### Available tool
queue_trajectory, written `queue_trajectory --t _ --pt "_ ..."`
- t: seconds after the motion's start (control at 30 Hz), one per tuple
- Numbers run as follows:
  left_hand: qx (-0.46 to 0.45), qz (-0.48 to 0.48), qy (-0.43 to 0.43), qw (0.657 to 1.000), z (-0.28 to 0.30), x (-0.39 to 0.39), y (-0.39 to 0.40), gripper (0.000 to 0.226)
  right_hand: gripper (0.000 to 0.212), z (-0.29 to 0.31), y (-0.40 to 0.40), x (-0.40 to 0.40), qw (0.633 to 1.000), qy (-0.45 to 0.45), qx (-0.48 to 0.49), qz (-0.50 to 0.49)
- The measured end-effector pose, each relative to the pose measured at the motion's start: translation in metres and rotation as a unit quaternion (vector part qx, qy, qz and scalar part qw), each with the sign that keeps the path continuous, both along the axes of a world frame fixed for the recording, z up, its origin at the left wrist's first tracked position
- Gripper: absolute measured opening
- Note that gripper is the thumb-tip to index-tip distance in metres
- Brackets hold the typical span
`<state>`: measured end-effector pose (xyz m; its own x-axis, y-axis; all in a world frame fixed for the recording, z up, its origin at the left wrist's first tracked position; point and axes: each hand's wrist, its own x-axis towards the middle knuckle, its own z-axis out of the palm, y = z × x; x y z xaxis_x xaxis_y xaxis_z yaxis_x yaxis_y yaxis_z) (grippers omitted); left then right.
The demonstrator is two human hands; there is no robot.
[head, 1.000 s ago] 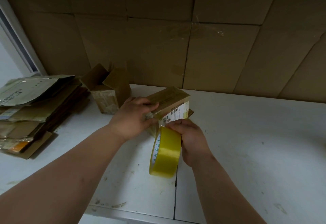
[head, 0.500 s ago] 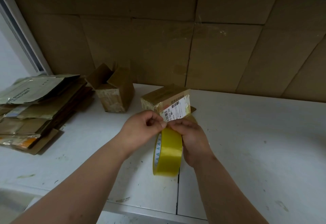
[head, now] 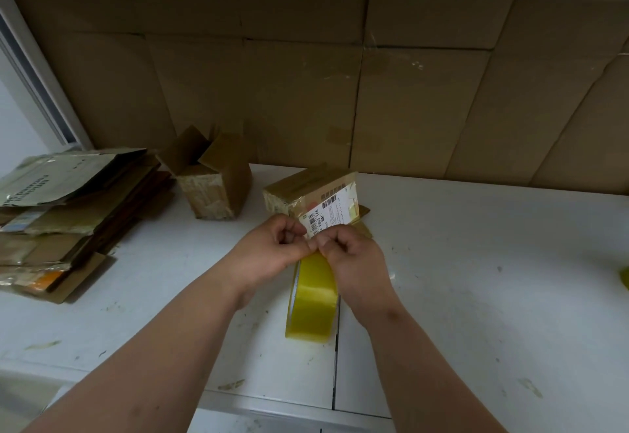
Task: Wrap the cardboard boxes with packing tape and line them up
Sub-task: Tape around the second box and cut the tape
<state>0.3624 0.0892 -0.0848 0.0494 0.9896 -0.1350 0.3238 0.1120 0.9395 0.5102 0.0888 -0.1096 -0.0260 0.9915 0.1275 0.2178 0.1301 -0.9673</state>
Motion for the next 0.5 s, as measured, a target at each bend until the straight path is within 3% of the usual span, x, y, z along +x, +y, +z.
queue_trajectory --t 0.1,0.2,0.37,0.5 --pt "0.025 -0.026 0.044 0.998 0.004 -0.006 0.001 0.025 0.018 -0.003 0.000 -0.005 0.986 -0.095 0.133 -0.036" --pt "0.035 -0.042 0.108 0.993 0.008 -0.014 0.002 0.021 0.015 -0.012 -0.002 -0.015 0.942 -0.167 0.267 -0.118" --pt "0.069 -0.029 0.131 0.989 0.005 -0.017 -0.005 0.018 0.014 -0.014 -0.001 -0.022 0.948 -0.122 0.259 -0.140" --pt "0.160 0.048 0.099 0.981 -0.002 -0.009 -0.008 0.023 0.018 -0.006 0.000 -0.019 0.983 -0.038 0.155 -0.088"
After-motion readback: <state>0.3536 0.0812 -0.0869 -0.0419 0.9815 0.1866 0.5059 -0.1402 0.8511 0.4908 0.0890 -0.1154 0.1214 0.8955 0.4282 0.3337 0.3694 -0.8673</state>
